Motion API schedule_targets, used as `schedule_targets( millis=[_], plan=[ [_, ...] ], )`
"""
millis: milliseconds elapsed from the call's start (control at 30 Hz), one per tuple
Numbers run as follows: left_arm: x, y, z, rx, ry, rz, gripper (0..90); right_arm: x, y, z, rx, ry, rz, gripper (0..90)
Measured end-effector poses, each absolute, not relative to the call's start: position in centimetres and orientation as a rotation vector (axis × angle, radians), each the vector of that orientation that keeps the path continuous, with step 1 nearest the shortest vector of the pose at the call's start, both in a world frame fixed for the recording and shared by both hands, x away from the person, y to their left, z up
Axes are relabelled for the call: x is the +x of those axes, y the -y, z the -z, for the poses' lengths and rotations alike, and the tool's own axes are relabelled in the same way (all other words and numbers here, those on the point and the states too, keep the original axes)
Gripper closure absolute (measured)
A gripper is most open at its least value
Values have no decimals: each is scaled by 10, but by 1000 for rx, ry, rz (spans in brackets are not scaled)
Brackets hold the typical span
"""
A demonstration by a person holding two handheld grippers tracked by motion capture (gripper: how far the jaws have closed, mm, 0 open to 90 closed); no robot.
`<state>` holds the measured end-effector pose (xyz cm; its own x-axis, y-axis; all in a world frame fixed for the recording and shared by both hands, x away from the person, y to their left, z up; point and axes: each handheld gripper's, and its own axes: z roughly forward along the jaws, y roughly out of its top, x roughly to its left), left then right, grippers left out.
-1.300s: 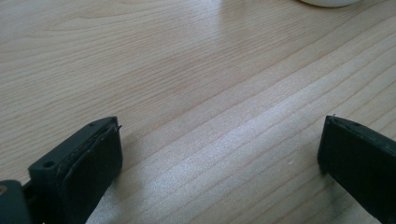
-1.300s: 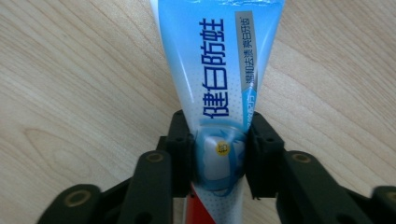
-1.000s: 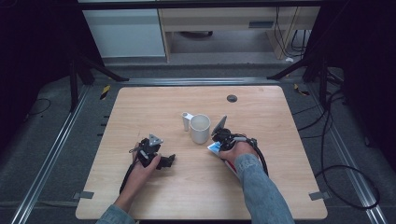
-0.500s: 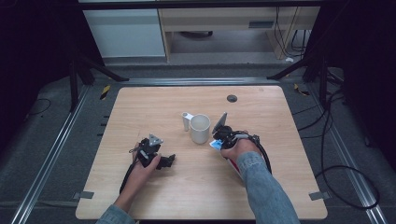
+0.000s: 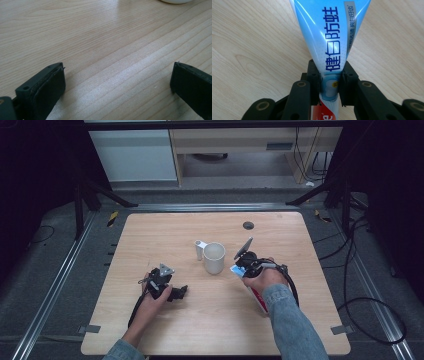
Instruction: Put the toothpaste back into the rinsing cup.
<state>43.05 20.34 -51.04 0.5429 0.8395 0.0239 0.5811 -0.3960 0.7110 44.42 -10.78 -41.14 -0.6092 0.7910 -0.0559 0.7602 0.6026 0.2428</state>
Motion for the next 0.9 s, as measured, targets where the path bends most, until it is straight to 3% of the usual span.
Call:
schedule_targets(
  millis=[900],
  plan=[
    [430, -203, 510, 2122, -1141, -506, 0, 431, 130, 377, 1285, -2585, -441, 740]
  ],
)
